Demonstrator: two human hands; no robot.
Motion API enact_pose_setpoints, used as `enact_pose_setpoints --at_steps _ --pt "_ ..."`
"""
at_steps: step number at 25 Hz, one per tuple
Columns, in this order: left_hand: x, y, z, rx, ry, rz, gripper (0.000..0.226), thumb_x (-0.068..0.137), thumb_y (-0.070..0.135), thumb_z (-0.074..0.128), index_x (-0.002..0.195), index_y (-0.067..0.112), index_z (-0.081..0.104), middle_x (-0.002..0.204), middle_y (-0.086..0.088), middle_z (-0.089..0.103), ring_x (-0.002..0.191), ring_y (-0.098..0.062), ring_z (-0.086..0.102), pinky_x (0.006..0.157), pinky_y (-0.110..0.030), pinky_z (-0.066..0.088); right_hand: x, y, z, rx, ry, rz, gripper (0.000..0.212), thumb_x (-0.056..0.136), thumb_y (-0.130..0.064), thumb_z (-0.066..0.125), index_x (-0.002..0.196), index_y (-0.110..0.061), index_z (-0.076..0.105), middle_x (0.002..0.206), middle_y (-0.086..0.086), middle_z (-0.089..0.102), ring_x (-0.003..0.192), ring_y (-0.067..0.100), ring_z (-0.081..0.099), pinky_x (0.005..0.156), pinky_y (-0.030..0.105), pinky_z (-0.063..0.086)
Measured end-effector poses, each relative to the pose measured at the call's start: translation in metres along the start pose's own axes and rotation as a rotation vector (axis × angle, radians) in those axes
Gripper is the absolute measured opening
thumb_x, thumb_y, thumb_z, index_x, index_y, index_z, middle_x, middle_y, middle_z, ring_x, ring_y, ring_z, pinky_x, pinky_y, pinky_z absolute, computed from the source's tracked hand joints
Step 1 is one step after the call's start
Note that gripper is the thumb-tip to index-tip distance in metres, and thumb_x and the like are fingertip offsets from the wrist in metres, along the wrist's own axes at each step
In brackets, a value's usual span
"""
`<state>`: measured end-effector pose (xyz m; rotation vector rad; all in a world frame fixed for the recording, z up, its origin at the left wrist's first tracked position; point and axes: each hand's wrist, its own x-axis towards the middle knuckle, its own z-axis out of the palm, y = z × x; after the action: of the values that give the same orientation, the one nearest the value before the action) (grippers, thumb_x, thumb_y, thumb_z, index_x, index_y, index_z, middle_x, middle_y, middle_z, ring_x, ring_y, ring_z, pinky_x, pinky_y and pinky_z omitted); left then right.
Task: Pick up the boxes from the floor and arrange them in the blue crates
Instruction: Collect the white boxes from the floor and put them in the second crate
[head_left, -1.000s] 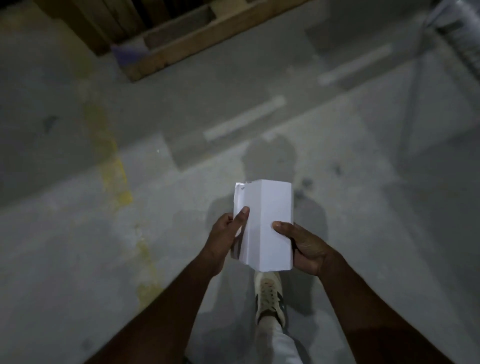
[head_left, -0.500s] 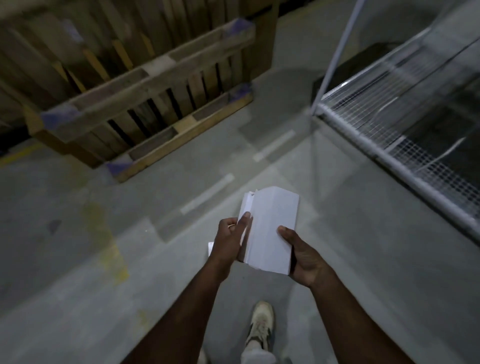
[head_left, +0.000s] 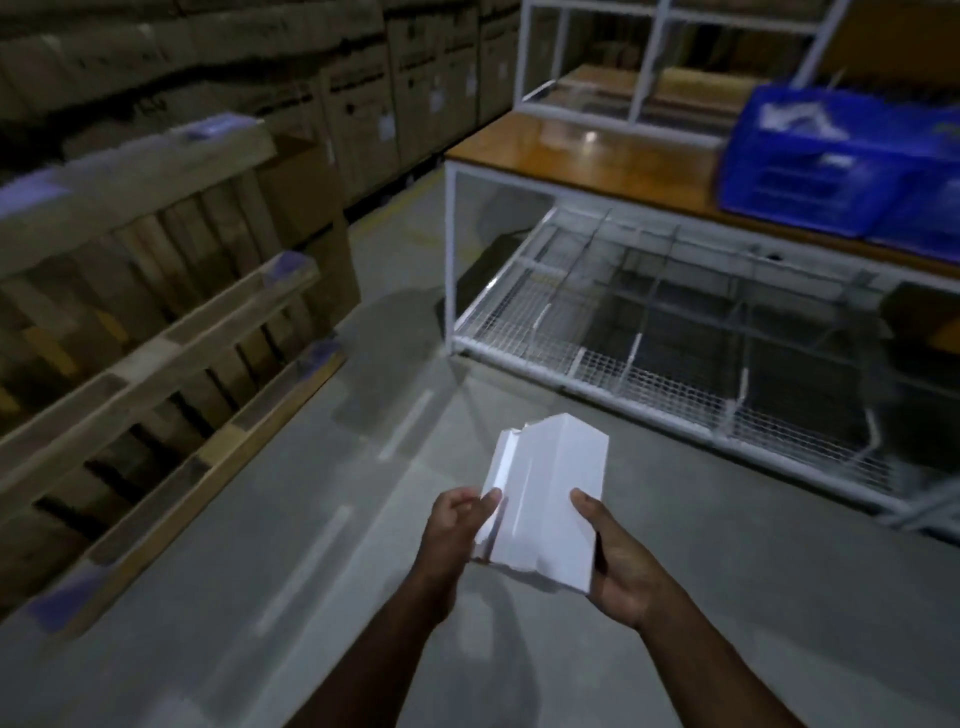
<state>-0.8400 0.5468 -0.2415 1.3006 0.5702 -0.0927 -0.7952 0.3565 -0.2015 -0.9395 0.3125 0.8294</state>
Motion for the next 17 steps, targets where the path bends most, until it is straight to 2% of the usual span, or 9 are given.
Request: enact_pose_setpoints --at_steps 5,7,9,12,14,17 --pt "0.008 0.025 0.069 0.012 -0.211 0.043 0.062 0.074 0.048 0.084 0.122 0.014 0.064 0.114 -0.006 0.076 0.107 -0.029 0.071 0.088 -0.044 0.059 -0.045 -0.039 -0.036 0.132 0.049 -0.200 0.083 0.071 -0.044 0.084 0.141 -0.013 0.050 0.137 0.019 0.059 0.129 0.038 0.054 0.114 0.056 0.035" --pt "0.013 0.032 0.106 0.019 -0.324 0.055 0.057 0.079 0.048 0.076 0.123 0.013 0.066 0.119 -0.008 0.074 0.113 -0.032 0.069 0.100 -0.053 0.053 -0.057 -0.062 -0.059 0.169 0.087 -0.234 0.072 0.082 -0.052 0.073 0.141 -0.017 0.050 0.136 0.020 0.060 0.128 0.040 0.054 0.112 0.059 0.035" --pt "0.021 0.042 0.147 0.015 -0.407 0.048 0.053 0.090 0.048 0.068 0.127 0.011 0.064 0.124 -0.012 0.071 0.117 -0.034 0.066 0.105 -0.056 0.048 -0.066 -0.092 -0.084 0.196 0.135 -0.272 0.063 0.089 -0.054 0.061 0.140 -0.020 0.052 0.133 0.019 0.062 0.127 0.040 0.054 0.112 0.060 0.035" --pt "0.043 0.057 0.216 -0.017 -0.451 0.060 0.045 0.102 0.044 0.049 0.129 0.013 0.065 0.125 -0.014 0.071 0.120 -0.036 0.064 0.106 -0.057 0.045 -0.072 -0.142 -0.125 0.213 0.158 -0.354 0.059 0.091 -0.057 0.056 0.139 -0.023 0.054 0.134 0.018 0.062 0.127 0.038 0.056 0.113 0.058 0.035" --pt "0.056 0.071 0.270 -0.036 -0.452 0.062 0.042 0.104 0.043 0.043 0.124 0.016 0.069 0.119 -0.012 0.074 0.114 -0.034 0.067 0.104 -0.053 0.048 -0.074 -0.179 -0.153 0.217 0.156 -0.395 0.059 0.092 -0.058 0.053 0.140 -0.023 0.053 0.134 0.016 0.062 0.126 0.037 0.056 0.113 0.057 0.036" --pt "0.070 0.095 0.355 -0.062 -0.459 0.068 0.042 0.105 0.042 0.039 0.106 0.016 0.071 0.100 -0.007 0.078 0.089 -0.022 0.073 0.084 -0.041 0.052 -0.083 -0.242 -0.196 0.165 0.170 -0.471 0.059 0.093 -0.060 0.047 0.141 -0.025 0.051 0.133 0.013 0.064 0.124 0.034 0.059 0.111 0.057 0.038"
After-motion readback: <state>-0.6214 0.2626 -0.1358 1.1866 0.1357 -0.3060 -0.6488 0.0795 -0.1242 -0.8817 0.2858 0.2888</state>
